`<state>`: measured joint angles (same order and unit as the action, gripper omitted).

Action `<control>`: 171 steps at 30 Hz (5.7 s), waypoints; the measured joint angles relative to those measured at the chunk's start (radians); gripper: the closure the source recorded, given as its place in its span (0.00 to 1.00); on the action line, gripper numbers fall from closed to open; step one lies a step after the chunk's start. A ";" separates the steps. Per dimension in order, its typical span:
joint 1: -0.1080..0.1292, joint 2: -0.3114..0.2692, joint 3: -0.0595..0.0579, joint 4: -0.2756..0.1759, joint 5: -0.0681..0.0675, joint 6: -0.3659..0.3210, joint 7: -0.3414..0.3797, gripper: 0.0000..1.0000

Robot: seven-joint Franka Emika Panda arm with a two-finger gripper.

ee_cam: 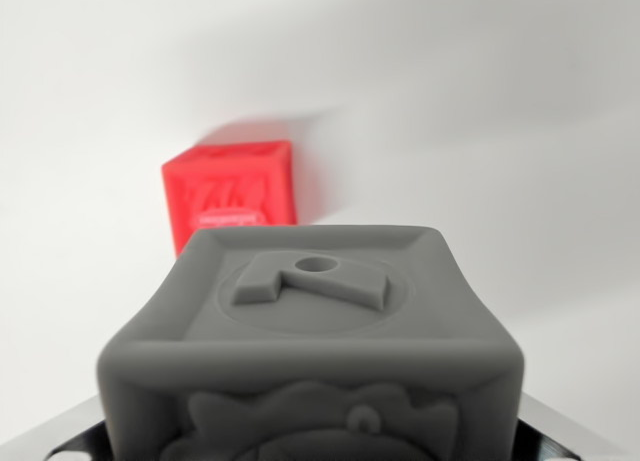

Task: Destack cube

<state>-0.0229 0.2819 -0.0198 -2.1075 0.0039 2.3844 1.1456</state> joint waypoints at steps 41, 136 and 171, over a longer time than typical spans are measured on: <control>-0.094 0.000 -0.046 -0.036 0.018 0.036 -0.008 1.00; -0.279 0.224 -0.083 0.008 0.082 0.211 -0.042 1.00; -0.301 0.355 -0.057 0.042 0.090 0.309 -0.049 1.00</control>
<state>-0.3244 0.6368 -0.0765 -2.0651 0.0935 2.6931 1.0970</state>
